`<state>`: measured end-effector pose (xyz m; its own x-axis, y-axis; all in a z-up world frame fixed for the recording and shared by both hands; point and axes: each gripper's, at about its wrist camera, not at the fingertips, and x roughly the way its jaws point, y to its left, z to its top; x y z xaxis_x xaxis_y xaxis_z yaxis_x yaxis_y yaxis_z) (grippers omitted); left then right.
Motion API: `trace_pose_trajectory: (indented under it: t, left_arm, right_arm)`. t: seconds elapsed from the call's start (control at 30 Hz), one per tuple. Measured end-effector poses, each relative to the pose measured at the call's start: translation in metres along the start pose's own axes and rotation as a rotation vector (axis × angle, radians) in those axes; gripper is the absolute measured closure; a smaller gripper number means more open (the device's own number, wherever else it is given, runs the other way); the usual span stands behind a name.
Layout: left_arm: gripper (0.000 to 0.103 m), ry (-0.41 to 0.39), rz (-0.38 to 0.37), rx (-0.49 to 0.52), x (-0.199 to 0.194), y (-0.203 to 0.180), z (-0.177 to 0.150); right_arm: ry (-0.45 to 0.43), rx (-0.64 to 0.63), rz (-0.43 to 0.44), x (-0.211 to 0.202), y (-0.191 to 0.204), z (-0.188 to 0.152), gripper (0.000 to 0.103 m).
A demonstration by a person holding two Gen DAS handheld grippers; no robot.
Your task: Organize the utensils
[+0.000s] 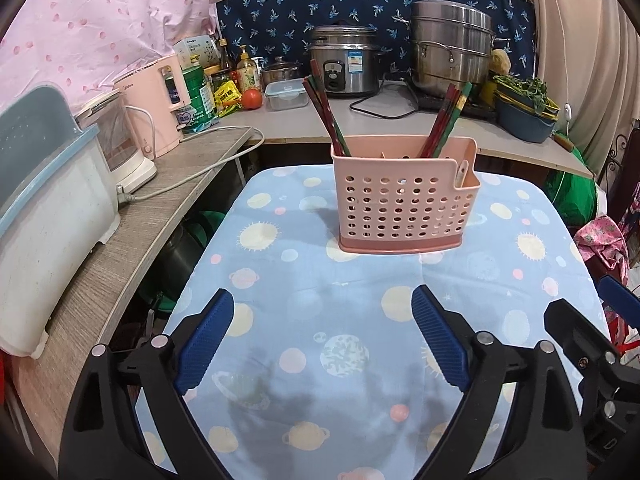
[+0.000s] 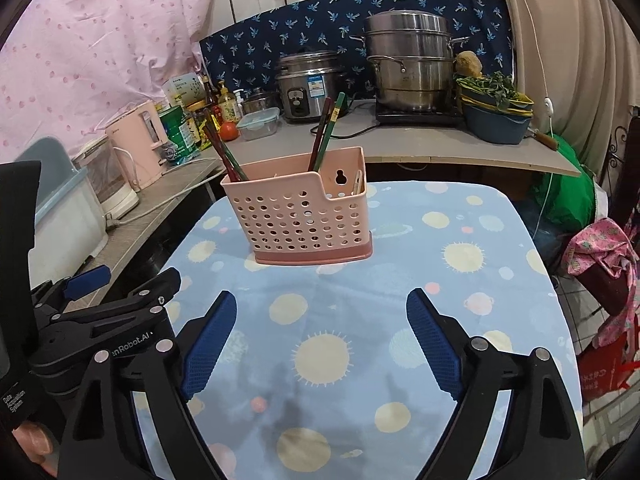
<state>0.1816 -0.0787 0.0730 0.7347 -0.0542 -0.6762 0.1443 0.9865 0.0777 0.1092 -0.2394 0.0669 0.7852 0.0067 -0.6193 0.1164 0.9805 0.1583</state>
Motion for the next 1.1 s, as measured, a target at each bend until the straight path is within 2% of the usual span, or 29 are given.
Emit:
trace_pose_trajectory:
  t: [0.33, 0.5, 1.1]
  left_arm:
    - [0.011, 0.014, 0.018, -0.01, 0.001, 0.005, -0.008]
    - [0.01, 0.02, 0.028, -0.009, 0.002, 0.005, -0.012]
    - [0.01, 0.029, 0.042, -0.001, 0.006, 0.004, -0.014]
  right_arm:
    - [0.018, -0.02, -0.034, 0.002, 0.0, -0.01, 0.018]
    - [0.016, 0.007, -0.042, 0.003, -0.005, -0.015, 0.016]
    - [0.032, -0.015, -0.058, 0.01, -0.001, -0.018, 0.015]
